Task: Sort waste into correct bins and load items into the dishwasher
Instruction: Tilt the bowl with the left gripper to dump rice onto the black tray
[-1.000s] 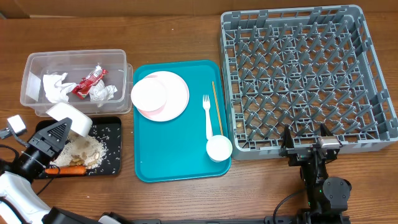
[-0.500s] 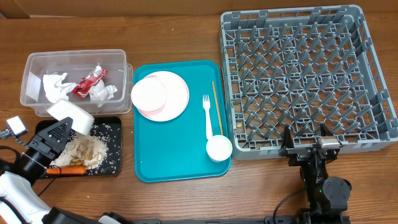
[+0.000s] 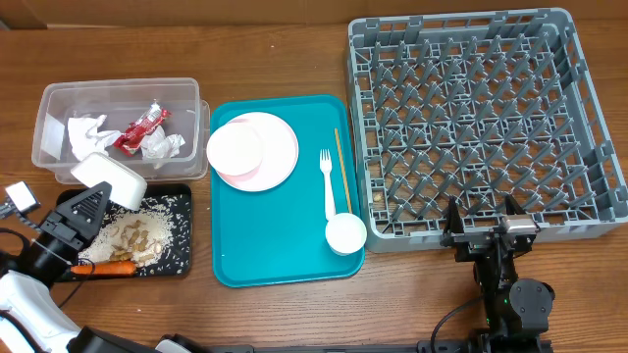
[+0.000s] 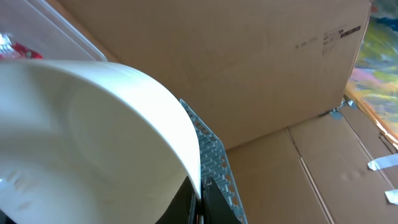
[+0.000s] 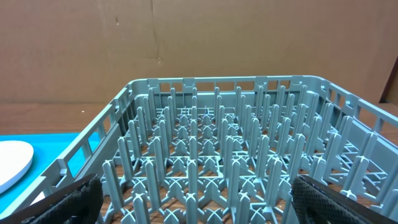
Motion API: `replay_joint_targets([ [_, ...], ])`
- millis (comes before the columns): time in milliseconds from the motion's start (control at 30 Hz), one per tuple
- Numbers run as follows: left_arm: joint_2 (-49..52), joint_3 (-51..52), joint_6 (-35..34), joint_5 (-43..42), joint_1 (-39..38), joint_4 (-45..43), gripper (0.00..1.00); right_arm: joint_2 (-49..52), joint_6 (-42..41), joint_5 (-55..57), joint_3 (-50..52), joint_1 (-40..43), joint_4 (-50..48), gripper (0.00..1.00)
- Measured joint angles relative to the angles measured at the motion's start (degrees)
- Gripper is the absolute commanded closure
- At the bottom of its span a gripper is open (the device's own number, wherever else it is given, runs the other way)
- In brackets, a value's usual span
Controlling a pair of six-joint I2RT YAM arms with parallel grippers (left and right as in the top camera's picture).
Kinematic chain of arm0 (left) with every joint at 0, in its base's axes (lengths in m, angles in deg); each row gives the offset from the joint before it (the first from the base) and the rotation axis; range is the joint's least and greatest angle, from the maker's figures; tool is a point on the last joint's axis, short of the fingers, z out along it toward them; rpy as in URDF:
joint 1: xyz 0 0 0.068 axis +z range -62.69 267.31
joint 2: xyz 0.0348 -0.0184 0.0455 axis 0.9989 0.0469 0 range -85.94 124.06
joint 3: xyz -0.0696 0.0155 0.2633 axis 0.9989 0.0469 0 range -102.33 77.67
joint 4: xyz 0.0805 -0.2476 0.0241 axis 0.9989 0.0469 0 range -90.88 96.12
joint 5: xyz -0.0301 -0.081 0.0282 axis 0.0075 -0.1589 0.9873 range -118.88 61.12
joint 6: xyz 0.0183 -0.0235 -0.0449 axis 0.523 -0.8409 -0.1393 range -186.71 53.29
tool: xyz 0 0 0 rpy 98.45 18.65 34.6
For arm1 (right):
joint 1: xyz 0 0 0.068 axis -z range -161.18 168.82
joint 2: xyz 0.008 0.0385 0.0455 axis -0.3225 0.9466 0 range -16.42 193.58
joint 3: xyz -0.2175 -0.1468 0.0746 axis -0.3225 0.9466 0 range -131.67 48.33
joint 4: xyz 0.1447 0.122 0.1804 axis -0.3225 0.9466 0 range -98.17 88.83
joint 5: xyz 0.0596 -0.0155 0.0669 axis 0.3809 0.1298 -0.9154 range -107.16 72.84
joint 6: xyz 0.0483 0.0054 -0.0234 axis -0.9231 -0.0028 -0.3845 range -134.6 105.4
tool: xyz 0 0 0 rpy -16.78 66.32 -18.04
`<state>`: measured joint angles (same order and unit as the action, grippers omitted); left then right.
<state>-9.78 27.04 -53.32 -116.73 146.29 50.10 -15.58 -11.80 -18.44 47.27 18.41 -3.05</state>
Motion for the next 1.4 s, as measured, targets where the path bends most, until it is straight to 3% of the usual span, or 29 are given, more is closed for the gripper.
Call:
replay_joint_targets([
  [900, -0.02, 0.13, -7.15, -0.09, 0.02, 1.44, 0.96, 0.00, -0.02, 0.00, 0.00, 0.00, 0.00, 0.00],
  [1400, -0.02, 0.15, -5.55, -0.20, 0.00, 2.12, 0.96, 0.00, -0.04, 0.00, 0.00, 0.00, 0.00, 0.00],
])
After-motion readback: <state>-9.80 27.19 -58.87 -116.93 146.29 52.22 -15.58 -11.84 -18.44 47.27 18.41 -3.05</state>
